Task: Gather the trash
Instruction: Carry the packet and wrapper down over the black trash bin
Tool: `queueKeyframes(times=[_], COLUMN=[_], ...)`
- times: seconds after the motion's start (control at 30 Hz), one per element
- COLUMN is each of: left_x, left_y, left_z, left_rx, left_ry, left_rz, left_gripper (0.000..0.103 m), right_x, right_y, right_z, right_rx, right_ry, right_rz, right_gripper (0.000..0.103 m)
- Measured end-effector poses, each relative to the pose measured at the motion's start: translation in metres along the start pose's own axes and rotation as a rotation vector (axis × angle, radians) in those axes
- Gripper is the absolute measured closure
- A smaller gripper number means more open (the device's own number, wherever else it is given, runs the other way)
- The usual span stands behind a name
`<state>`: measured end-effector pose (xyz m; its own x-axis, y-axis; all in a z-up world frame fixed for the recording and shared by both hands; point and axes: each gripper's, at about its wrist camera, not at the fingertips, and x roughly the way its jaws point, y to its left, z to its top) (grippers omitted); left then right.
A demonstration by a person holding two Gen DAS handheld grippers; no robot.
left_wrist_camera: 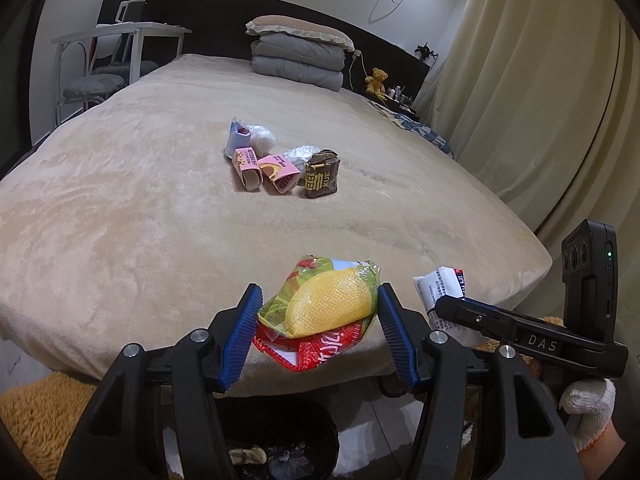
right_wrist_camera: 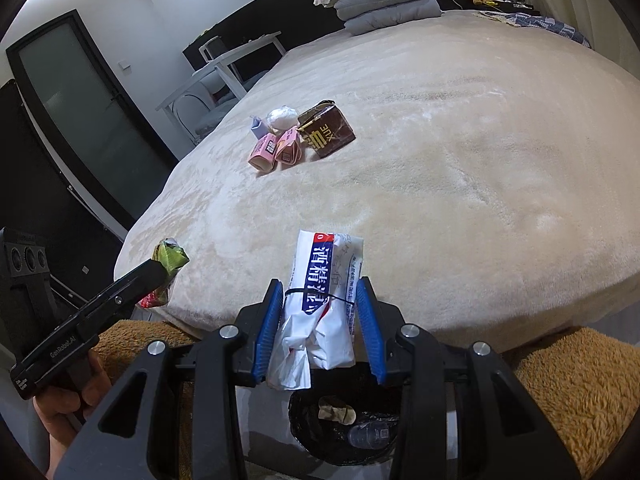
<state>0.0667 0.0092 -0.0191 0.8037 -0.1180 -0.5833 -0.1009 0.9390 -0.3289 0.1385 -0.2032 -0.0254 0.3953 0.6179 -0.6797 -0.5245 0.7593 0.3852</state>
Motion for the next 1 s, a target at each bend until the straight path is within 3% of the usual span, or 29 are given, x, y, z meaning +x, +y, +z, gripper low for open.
queueKeyframes(times=[0.47,0.83,1.0], left_x=[-0.014,0.005,0.014], left_y=[0.008,0.009,0.015], left_z=[-0.038,-0.057,-0.065], left_rx=[-0.1,-0.153,-0.181], left_ry=[0.058,0.169,0.227], left_rz=[-0.05,-0.067,-0.052], left_gripper=[0.046,0.046,0.046], right_x=[0.004,0.025,0.041], right_y=[0.007,0.001,-0.005], right_z=[-0.028,-0.034,-0.042], right_rx=[0.014,0.091,0.143], right_ry=[0.068,0.171,0.264], right_rz=[0.032,0.079,0.089], right_gripper=[0.064,0.063,0.063])
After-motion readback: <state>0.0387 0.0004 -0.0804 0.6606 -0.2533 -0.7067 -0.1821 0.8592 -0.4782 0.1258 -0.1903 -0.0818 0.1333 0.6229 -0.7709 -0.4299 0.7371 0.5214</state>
